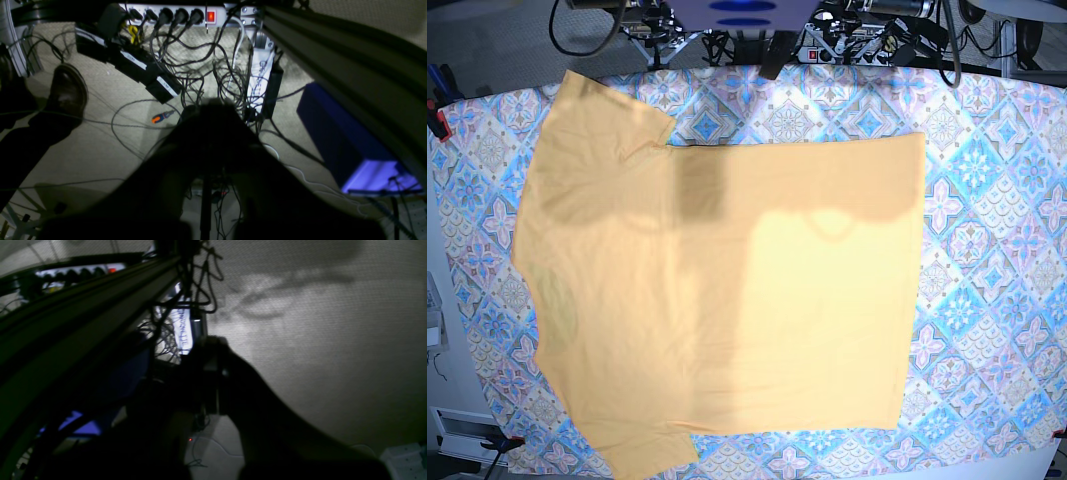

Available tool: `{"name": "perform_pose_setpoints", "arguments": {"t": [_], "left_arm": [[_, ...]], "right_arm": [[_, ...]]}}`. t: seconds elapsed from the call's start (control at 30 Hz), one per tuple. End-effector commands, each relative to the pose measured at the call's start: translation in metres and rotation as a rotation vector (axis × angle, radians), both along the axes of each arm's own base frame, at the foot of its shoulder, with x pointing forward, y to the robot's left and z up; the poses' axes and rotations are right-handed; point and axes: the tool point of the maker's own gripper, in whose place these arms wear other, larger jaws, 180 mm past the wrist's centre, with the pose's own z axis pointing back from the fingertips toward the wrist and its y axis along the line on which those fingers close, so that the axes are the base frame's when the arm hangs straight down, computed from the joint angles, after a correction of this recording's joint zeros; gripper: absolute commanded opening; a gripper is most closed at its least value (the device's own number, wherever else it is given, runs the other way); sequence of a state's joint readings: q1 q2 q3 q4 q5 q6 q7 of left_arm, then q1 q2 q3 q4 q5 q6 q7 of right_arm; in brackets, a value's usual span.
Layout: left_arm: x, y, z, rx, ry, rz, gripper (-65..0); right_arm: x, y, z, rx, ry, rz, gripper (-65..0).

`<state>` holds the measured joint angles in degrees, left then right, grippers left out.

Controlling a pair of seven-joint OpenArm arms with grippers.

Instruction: Fold the T-shirt properly

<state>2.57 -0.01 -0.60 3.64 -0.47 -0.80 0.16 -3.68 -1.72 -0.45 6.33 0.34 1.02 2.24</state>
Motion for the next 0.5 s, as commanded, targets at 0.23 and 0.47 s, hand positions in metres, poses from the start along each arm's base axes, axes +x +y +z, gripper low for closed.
{"name": "perform_pose_setpoints", "arguments": {"t": [0.23,0.47], "left_arm": [[0.0,-0.001,0.0001,0.002,-0.003,-0.002,-65.0],[-0.0038,-0.0009,0.0001,0.002,0.001,-0.002,-65.0]], "right_arm": [[-0.0015,0.0,0.0001,0.0,-0.001,0.001,-65.0],[-0.0015,0.0,0.0001,0.0,-0.001,0.001,-65.0]]}}
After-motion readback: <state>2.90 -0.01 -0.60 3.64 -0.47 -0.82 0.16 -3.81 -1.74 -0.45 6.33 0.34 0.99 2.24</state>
